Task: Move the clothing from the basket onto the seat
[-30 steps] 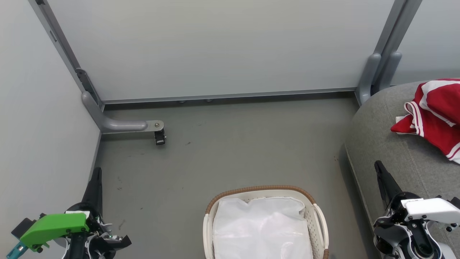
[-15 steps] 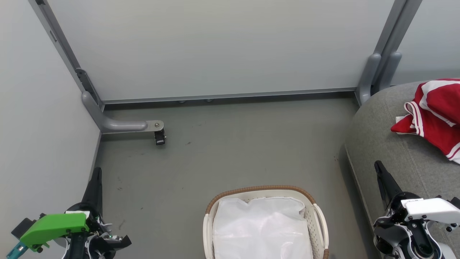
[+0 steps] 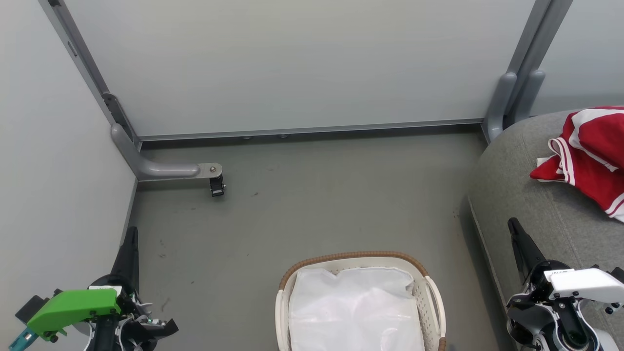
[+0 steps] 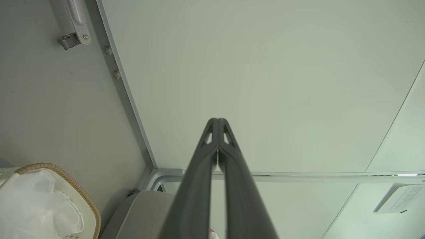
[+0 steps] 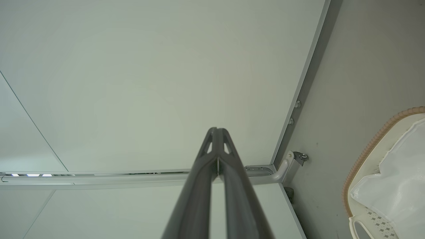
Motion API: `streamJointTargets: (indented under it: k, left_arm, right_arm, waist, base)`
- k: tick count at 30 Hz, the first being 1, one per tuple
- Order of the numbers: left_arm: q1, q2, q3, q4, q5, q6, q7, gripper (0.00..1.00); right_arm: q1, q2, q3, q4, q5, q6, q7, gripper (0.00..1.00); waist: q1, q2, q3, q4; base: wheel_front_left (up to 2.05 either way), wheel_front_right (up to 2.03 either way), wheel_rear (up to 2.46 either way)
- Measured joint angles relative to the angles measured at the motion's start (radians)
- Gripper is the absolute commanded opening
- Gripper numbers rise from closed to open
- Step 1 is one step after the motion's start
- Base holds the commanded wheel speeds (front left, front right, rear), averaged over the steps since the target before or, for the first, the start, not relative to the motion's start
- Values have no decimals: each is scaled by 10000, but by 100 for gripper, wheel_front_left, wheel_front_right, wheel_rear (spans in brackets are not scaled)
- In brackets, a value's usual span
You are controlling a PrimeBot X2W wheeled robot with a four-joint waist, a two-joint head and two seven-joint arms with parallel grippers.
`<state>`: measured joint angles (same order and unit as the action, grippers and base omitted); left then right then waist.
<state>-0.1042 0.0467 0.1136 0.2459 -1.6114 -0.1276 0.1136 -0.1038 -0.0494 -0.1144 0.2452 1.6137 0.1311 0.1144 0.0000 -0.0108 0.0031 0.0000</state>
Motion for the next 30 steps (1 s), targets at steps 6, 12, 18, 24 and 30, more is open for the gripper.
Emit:
streamJointTargets:
  k: [6, 12, 18, 24, 30]
  left_arm:
    - [0, 0, 0, 0, 0, 0, -2, 0]
    - [0, 0, 0, 0, 0, 0, 0, 0]
    - [0, 0, 0, 0, 0, 0, 0, 0]
    - [0, 0, 0, 0, 0, 0, 0, 0]
    - [0, 0, 0, 0, 0, 0, -2, 0]
  right_arm:
    - [0, 0, 0, 0, 0, 0, 0, 0]
    - [0, 0, 0, 0, -2, 0, 0, 0]
    - [0, 0, 0, 0, 0, 0, 0, 0]
    - [0, 0, 0, 0, -2, 0, 0, 0]
    - [-1, 0, -2, 0, -2, 0, 0, 0]
  waist:
    - [0, 0, 0, 0]
    - [0, 0, 0, 0]
    - [0, 0, 0, 0]
    - [0, 0, 0, 0]
    - [0, 0, 0, 0]
  base:
    - [0, 0, 0]
    - [0, 0, 0]
    - [0, 0, 0]
    - [0, 0, 0]
    - [0, 0, 0]
